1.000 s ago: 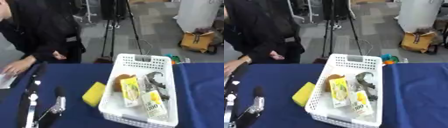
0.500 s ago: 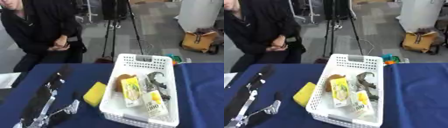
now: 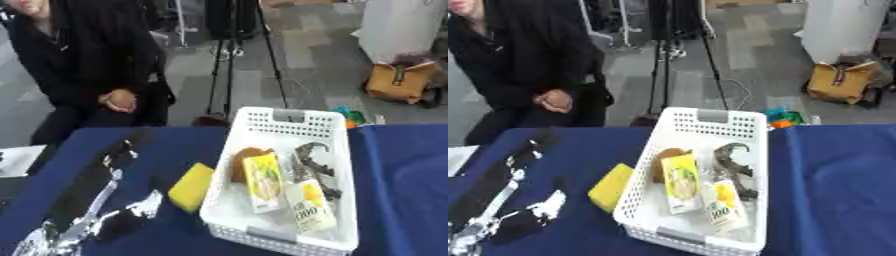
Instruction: Pick up objects on the table and place them in the box.
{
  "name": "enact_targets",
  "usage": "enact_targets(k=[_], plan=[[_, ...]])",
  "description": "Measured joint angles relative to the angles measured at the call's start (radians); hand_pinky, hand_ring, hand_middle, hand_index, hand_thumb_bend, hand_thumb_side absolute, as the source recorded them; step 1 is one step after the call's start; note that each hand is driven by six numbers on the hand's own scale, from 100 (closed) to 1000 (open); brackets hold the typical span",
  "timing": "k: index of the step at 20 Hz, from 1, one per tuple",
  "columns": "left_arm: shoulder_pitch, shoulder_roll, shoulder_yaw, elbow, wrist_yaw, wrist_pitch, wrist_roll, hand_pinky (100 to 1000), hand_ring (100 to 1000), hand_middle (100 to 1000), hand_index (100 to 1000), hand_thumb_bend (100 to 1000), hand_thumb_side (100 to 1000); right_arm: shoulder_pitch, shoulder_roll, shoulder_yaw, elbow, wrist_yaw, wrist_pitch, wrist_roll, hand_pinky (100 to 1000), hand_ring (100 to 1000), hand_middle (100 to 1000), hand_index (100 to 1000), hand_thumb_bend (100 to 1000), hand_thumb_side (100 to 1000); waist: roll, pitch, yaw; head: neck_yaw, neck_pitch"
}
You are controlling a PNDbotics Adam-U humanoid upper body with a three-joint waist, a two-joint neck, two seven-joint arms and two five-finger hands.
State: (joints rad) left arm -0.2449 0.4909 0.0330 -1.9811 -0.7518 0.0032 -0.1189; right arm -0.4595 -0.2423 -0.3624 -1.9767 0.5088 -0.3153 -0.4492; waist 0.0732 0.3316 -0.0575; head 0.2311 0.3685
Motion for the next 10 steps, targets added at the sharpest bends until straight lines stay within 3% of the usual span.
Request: enact_targets(k=[2,3,4,5,10], plan=[[0.002,0.015,-0.003,0.000,0.005,0.009,-0.009,1000,1000,1000,1000,100,694,0.002,0.000,0.000,0.000,0.000,0.000,0.000,565,533,508,722,100,886,0.000,0.000,-0.003,0.000,0.000],[0.002,0.022,-0.005,0.000,0.007,0.014,-0.022,1000,1000,1000,1000,100,914,0.002,0.000,0.000,0.000,0.000,0.001,0.001,565,533,508,720,100,886,0.000,0.000,-0.004,0.001,0.000],[0.002,0.028,-0.005,0.000,0.010,0.019,-0.037,1000,1000,1000,1000,100,914,0.002,0.000,0.000,0.000,0.000,0.001,0.002,565,533,508,720,100,886,0.000,0.000,-0.004,0.001,0.000],[0.002,0.034,-0.005,0.000,0.014,0.022,-0.054,1000,1000,1000,1000,100,1000,0.002,0.000,0.000,0.000,-0.001,0.002,0.003,565,533,507,719,100,885,0.000,0.000,-0.005,0.001,0.000],[-0.003,0.049,-0.007,0.000,0.033,0.046,-0.125,1000,1000,1000,1000,100,1000,0.002,0.000,0.003,0.000,-0.002,0.002,0.007,565,533,507,717,100,886,0.000,0.000,-0.006,0.001,0.001]])
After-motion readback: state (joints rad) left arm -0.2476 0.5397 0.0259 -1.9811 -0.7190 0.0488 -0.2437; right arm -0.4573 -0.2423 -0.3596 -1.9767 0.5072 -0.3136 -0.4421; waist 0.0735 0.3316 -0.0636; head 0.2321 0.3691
